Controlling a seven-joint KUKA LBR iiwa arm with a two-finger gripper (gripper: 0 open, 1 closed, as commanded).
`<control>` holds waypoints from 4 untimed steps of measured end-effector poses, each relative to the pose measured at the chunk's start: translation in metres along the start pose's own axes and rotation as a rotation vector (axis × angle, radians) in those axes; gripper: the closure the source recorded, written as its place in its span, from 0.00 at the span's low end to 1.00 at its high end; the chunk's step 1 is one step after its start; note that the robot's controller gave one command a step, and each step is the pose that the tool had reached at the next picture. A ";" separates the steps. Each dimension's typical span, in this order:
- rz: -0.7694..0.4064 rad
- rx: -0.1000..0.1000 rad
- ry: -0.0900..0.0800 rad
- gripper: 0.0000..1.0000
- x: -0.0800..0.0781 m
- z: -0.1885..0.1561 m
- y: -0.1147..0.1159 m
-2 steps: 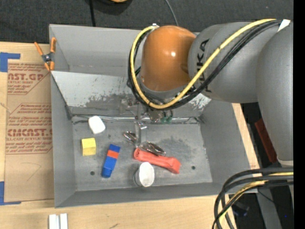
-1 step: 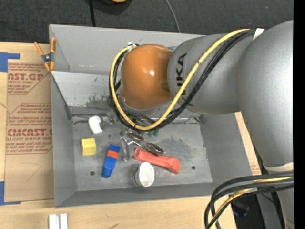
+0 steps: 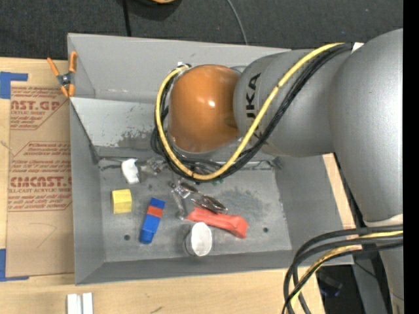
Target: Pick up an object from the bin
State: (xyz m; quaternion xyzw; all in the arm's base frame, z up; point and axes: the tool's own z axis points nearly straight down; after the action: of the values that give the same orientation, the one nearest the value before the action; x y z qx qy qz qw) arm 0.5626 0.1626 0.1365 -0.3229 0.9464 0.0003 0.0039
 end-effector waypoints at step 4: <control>-0.258 0.004 -0.020 1.00 0.003 0.076 0.005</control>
Offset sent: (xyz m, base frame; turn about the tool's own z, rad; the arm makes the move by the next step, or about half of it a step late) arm -0.0109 -0.0018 -0.0665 -0.3255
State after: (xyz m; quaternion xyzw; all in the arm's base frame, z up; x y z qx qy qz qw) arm 0.5582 0.1650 0.0607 -0.4420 0.8969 0.0008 0.0139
